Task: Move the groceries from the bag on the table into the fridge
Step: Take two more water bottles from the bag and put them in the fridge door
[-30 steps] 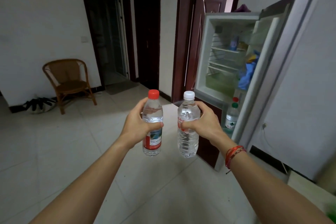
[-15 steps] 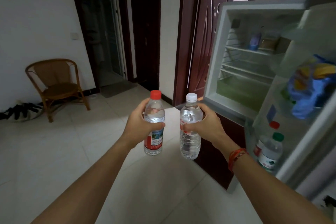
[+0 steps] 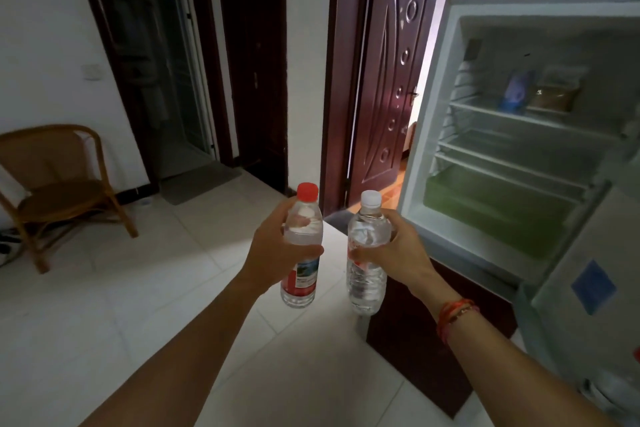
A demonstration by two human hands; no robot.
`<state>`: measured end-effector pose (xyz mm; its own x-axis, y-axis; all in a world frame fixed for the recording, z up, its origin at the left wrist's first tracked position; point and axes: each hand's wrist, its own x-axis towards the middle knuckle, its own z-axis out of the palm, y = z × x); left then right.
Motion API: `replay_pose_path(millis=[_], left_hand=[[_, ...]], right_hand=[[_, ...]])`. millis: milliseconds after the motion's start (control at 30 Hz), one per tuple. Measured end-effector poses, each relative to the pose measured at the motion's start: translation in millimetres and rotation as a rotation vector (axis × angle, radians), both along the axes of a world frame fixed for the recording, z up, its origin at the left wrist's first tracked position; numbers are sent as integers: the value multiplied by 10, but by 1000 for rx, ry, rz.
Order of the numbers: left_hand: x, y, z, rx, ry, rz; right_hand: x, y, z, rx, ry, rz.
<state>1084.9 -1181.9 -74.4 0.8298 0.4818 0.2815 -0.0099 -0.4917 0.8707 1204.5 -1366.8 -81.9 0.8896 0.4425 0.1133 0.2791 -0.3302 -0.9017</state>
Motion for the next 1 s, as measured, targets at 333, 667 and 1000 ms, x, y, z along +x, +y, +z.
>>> replay_pose_path(millis=[333, 667, 1000], left_hand=[[1630, 745, -18, 14, -11, -40], [3321, 1200, 105, 7, -9, -163], [4641, 772, 119, -40, 36, -478]], right_hand=[[1575, 660, -30, 0, -37, -63], [3177, 1064, -96, 11, -18, -163], [3937, 424, -100, 29, 28, -423]])
